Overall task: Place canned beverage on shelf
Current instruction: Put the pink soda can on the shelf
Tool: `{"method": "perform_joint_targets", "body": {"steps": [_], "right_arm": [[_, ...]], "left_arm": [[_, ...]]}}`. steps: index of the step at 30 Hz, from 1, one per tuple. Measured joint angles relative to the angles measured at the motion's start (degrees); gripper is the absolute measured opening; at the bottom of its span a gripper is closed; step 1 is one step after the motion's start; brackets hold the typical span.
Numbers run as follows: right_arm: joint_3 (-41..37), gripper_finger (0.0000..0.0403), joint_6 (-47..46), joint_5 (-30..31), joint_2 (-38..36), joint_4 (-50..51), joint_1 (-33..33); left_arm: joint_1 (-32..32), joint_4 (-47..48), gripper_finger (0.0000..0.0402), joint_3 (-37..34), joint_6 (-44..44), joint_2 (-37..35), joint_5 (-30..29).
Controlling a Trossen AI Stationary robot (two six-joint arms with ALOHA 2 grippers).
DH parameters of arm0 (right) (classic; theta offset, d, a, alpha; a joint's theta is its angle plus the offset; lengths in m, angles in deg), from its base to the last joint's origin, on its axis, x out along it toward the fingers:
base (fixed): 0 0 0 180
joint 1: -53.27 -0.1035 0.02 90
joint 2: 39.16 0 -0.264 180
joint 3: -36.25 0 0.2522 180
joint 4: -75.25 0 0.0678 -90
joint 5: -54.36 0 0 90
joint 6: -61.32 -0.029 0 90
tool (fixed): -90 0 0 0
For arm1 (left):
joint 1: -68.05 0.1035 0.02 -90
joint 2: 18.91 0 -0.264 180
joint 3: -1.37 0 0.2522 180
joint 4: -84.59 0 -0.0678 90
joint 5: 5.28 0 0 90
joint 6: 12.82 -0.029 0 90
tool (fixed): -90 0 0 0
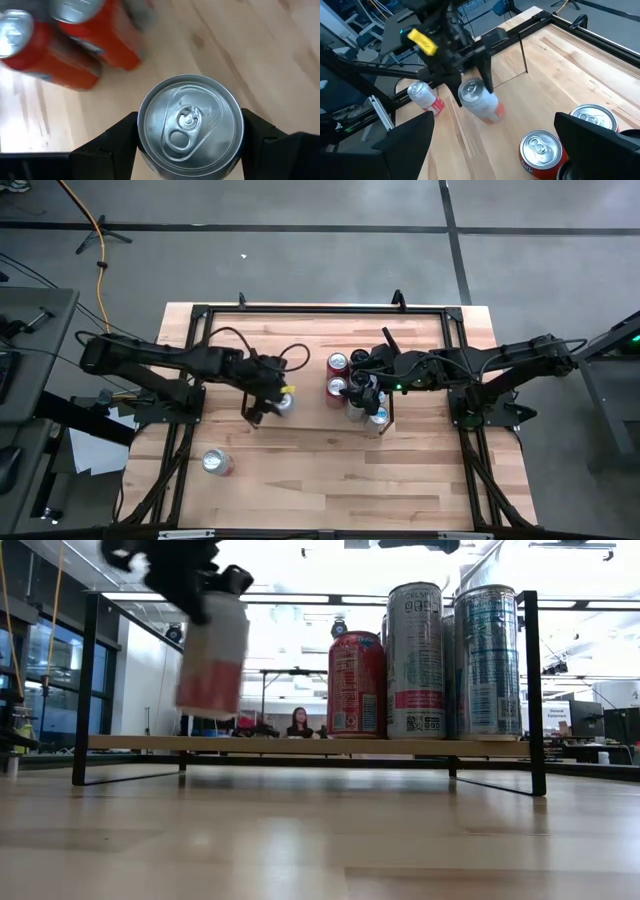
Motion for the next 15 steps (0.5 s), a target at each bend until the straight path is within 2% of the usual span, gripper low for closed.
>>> {"method": "perform_joint_targets", "body": {"steps": [3,5,15], "right_arm": [[0.0,0.0399,-0.2,0.9,0.1,-0.1,0.0],[0.0,0.0399,-0.6,1.1,0.4,0.0,0.0],[0.0,0.0399,-2.2,0.7,2.0,-0.7,0.0]], "left_arm": [[0.0,3.9,0.0209,0.0,-7.4,-0.1,0.4],[0.0,2.8,0.0214,0.0,-9.7,0.6,0.4],[0.6,-0.4,0.0221,0.4,-11.9,5.0,0.8]]}}
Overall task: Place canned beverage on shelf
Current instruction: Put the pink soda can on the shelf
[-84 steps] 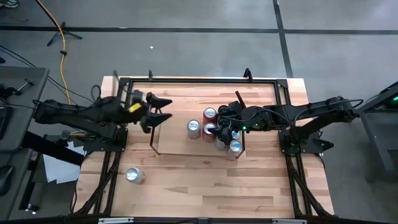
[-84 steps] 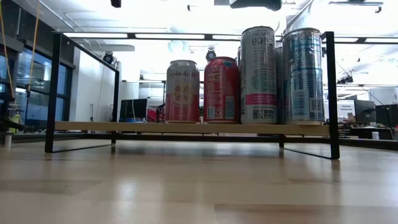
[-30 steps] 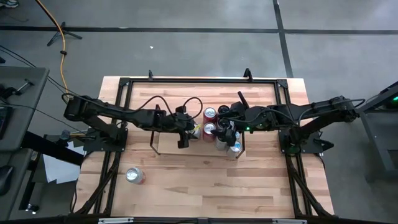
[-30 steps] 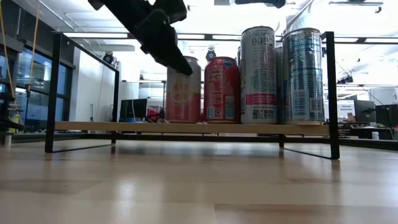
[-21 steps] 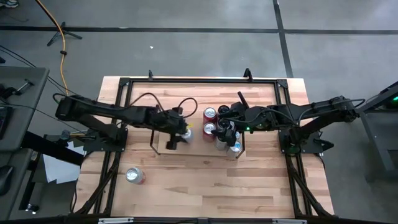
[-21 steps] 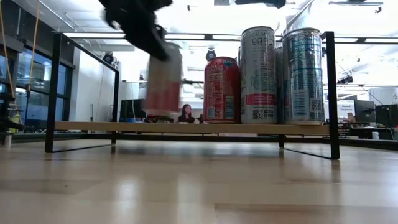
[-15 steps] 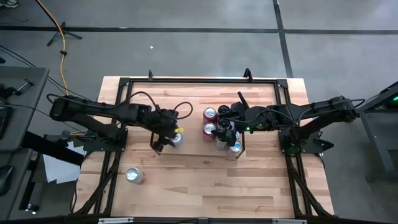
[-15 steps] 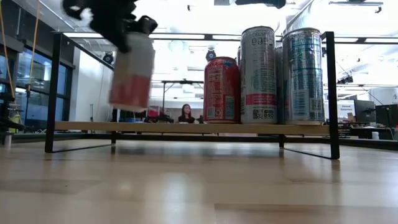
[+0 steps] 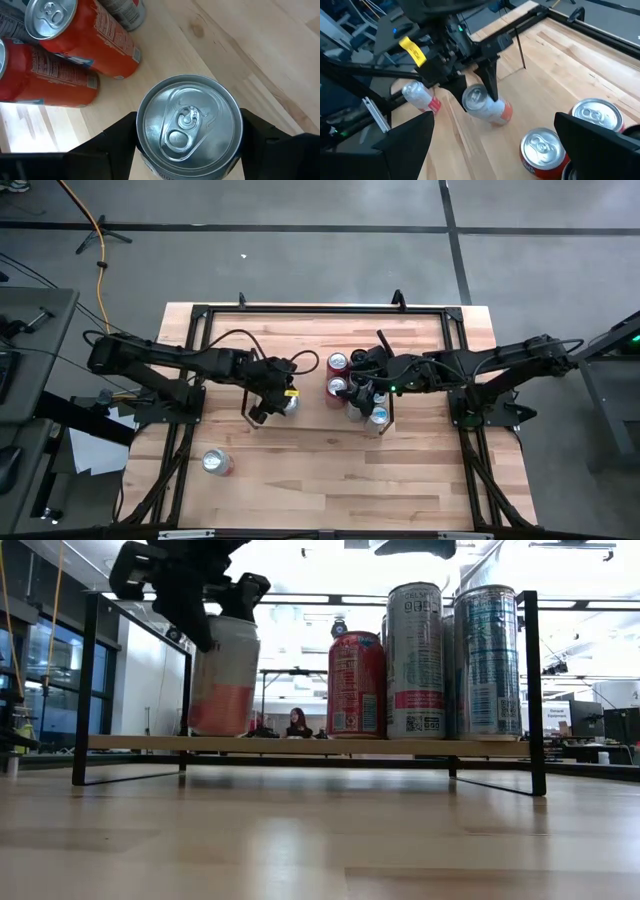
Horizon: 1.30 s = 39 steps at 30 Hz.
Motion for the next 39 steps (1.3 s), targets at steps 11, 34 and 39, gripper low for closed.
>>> {"method": "perform_joint_targets", "body": {"steps": [11,34,39], "right_arm": [[0.0,0.0399,0.2,-0.2,0.7,-0.2,0.0],[0.0,0.0399,0.7,-0.2,0.7,0.2,0.0],[0.0,0.0399,0.7,-0.2,0.7,0.2,0.0]], "left_arm": [[0.0,-4.4,0.0244,-0.5,6.0,0.0,-6.2],[0.0,-2.6,0.0254,-0.3,6.5,0.2,-3.4],[0.0,-3.2,0.0265,-0.3,8.8,0.3,-3.6]]}}
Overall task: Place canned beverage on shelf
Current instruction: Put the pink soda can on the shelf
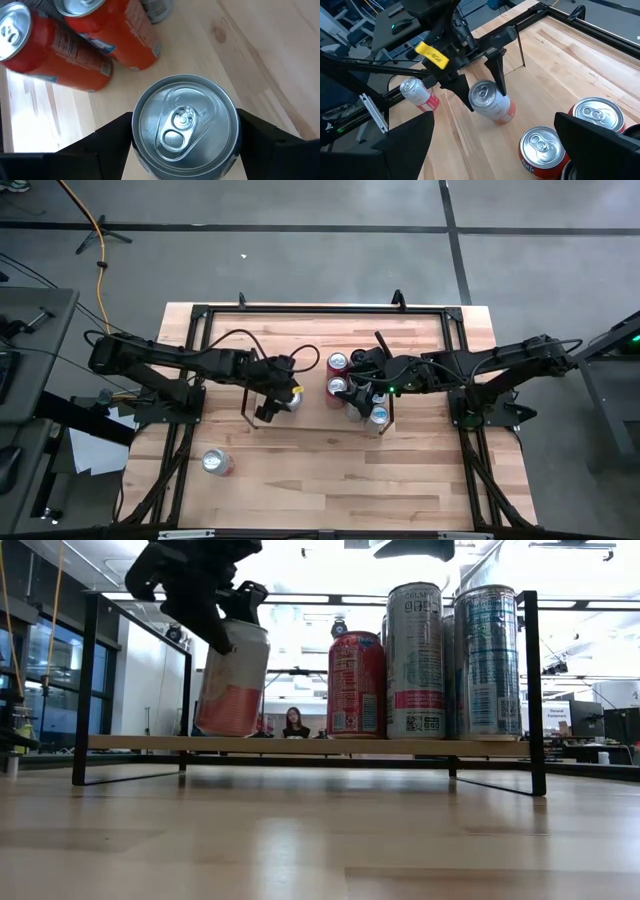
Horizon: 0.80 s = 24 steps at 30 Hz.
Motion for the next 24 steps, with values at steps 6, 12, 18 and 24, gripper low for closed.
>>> {"method": "perform_joint_targets", "body": {"steps": [6,12,18,24], "right_arm": [[0.0,0.0399,-0.2,0.0,0.0,0.0,0.0],[0.0,0.0399,-0.5,0.0,0.0,-0.1,0.0],[0.0,0.0399,-0.5,0.0,0.0,-0.1,0.0],[0.0,0.0399,-0.5,0.0,0.0,-0.1,0.0]], "left_arm": [[0.0,0.0,0.0267,0.0,0.9,0.0,0.0],[0.0,-0.1,0.0269,0.0,-0.2,0.0,0.1],[0.0,-0.1,0.0294,-0.1,-1.8,0.0,0.0],[0.0,-0.2,0.0325,-0.1,-1.9,0.0,-0.1]]}}
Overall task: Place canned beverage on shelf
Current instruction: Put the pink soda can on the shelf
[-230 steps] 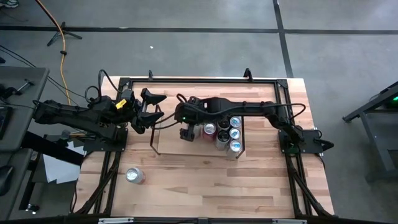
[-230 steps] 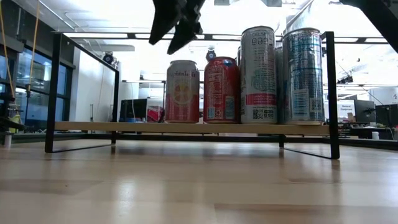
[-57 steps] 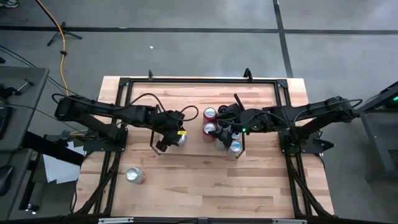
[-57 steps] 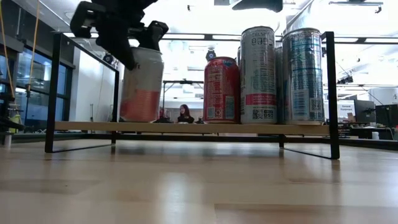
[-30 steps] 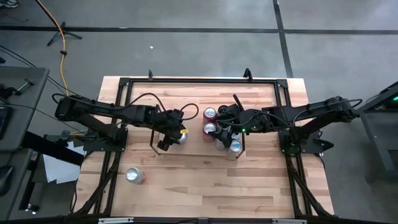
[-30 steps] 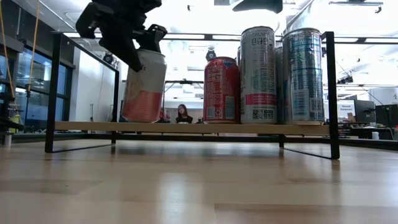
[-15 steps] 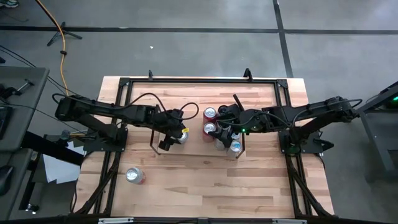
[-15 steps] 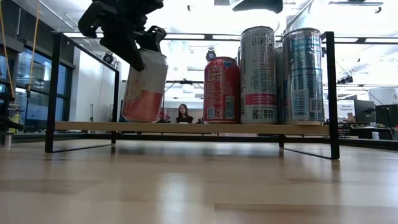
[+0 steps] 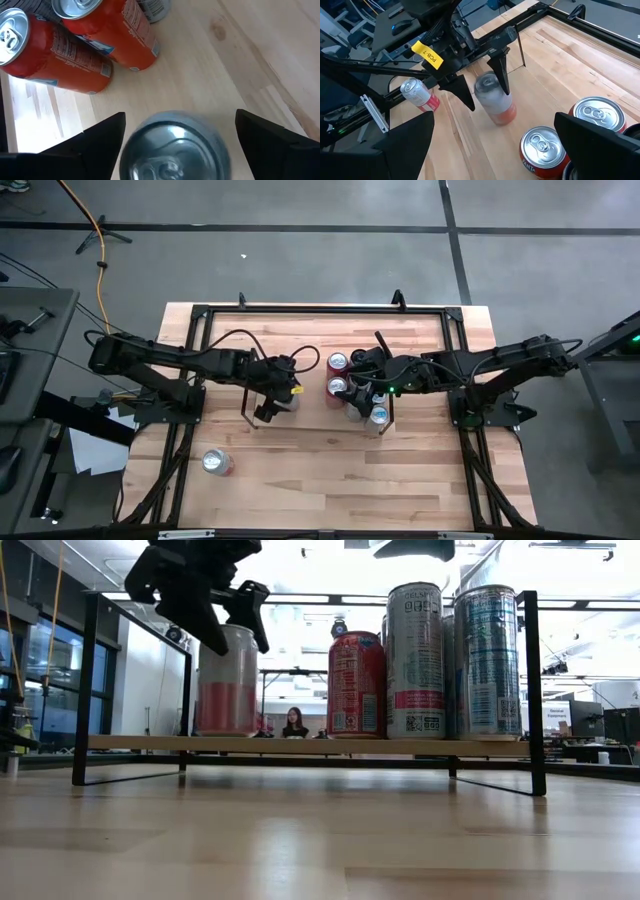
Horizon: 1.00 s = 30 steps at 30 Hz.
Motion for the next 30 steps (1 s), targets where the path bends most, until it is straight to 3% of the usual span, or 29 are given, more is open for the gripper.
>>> {"method": "perform_joint_targets", "body": {"steps": [8,16,21,26,30], "right_arm": [[0.0,0.0399,0.0,0.0,0.0,0.0,0.0],[0.0,0.0399,0.4,0.0,0.0,0.1,0.0],[0.0,0.0399,0.5,0.0,0.0,0.3,0.0],[0.0,0.0399,1.0,0.0,0.0,0.5,0.0],[0.0,0.0399,1.6,0.0,0.0,0.5,0.0]], "left_arm": [[0.0,0.4,0.0356,0.7,0.0,-0.1,-1.8],[0.0,0.4,0.036,10.7,3.1,-0.7,-5.1],[0.0,1.6,0.036,15.6,13.6,-0.8,-9.2],[0.0,11.1,0.036,17.2,21.3,-0.8,-11.9],[0.0,16.6,0.036,17.1,33.8,-0.4,-12.5]]}}
